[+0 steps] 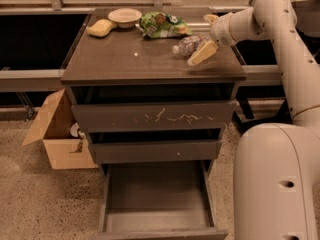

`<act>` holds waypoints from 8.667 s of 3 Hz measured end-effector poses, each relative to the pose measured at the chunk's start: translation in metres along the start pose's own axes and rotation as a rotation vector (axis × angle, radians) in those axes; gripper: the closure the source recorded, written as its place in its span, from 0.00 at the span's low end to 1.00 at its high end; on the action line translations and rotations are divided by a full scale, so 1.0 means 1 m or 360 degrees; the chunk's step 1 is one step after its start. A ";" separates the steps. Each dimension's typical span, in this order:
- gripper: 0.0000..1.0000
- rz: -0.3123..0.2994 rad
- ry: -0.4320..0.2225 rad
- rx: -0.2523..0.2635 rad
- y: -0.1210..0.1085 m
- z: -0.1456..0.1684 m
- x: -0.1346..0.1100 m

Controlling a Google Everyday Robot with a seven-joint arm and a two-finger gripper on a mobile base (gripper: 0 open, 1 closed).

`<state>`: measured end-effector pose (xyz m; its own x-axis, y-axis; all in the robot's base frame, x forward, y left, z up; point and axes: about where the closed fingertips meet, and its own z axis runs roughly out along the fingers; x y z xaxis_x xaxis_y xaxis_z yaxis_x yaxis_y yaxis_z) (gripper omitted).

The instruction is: Place water bottle into bottom drawer

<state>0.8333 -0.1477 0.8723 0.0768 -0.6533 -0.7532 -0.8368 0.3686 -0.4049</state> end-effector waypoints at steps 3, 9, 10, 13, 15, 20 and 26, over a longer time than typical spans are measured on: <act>0.50 0.0076 -0.0049 -0.0096 0.007 0.028 0.020; 1.00 -0.0028 -0.0316 -0.0219 0.025 -0.022 -0.097; 1.00 0.0006 -0.0286 -0.0260 0.033 -0.022 -0.092; 1.00 0.0049 -0.0229 -0.0339 0.094 -0.051 -0.103; 1.00 0.0132 -0.0243 -0.0469 0.183 -0.059 -0.106; 1.00 0.0559 -0.0111 -0.0692 0.357 -0.043 -0.031; 1.00 0.1261 0.0078 -0.0625 0.469 0.059 0.183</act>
Offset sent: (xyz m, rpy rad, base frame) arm 0.0420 -0.0103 -0.0214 0.0190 0.0684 0.0425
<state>0.4869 -0.0556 0.5135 -0.6200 -0.3333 -0.7103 -0.7607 0.4772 0.4400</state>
